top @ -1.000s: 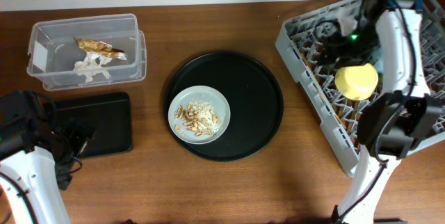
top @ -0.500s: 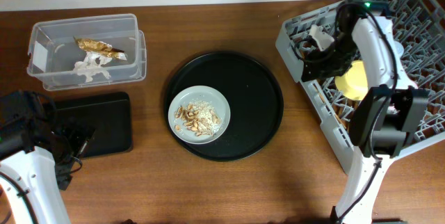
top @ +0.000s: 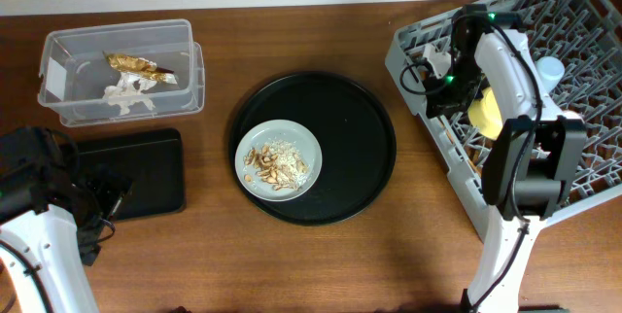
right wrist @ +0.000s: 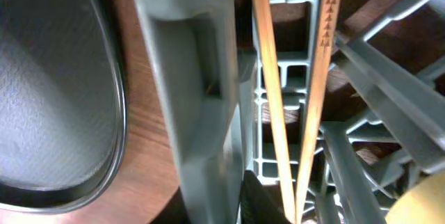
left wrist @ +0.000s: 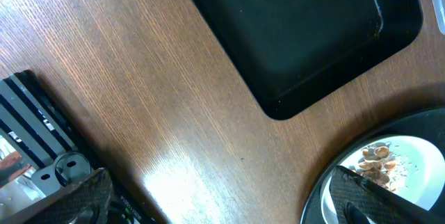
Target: Sort waste into correct bins and load items into the dishwasher rack
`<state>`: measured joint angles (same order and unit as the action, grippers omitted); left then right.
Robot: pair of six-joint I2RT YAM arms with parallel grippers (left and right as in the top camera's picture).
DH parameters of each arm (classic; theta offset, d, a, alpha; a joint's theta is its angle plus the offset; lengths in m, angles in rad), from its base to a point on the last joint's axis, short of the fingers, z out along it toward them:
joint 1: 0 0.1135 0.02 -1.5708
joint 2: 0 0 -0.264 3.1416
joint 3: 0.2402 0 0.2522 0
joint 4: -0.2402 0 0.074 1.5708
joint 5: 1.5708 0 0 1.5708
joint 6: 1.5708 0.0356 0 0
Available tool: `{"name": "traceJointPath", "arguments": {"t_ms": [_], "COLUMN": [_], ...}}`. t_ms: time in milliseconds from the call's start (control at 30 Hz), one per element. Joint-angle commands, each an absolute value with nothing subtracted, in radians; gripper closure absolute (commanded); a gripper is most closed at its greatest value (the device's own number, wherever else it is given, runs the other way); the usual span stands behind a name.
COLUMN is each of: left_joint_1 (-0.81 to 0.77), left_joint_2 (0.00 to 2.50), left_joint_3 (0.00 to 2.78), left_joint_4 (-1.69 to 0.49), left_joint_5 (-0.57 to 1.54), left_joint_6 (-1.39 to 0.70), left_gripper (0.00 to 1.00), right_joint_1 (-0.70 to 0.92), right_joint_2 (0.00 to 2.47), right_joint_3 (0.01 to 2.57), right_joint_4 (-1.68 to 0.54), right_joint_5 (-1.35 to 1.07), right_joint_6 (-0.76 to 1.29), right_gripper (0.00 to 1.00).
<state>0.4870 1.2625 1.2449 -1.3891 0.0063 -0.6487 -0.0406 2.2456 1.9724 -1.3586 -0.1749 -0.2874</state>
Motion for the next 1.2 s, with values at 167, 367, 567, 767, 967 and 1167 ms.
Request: {"name": "traceJointPath", "arguments": {"t_ms": [167, 367, 567, 767, 967, 1167], "left_joint_1": [0.492, 0.492, 0.492, 0.492, 0.492, 0.492], "left_joint_2": [1.264, 1.264, 1.264, 1.264, 1.264, 1.264], "left_joint_3": [1.244, 1.244, 1.244, 1.244, 1.244, 1.244], "left_joint_4": [-1.388, -1.388, -1.388, -1.388, -1.388, -1.388], "left_joint_5": [-0.005, -0.004, -0.004, -0.005, -0.004, -0.004], "left_joint_6": [-0.659, -0.659, -0.659, -0.659, -0.659, -0.659], "left_gripper": [0.01, 0.01, 0.01, 0.01, 0.01, 0.01], "right_joint_1": [-0.006, 0.055, 0.104, 0.110, 0.110, 0.109], "right_joint_2": [2.233, 2.233, 2.233, 2.233, 2.233, 2.233], "right_joint_3": [1.966, 1.966, 1.966, 1.966, 1.966, 1.966], "right_joint_4": [-1.174, -1.057, -0.985, -0.989, -1.023, -1.067], "right_joint_5": [-0.192, -0.200, -0.194, -0.143, -0.145, -0.088], "right_joint_6": [0.056, 0.221, 0.361, 0.332, 0.148, 0.074], "right_gripper": [0.96, 0.94, 0.94, 0.87, 0.89, 0.87]}}
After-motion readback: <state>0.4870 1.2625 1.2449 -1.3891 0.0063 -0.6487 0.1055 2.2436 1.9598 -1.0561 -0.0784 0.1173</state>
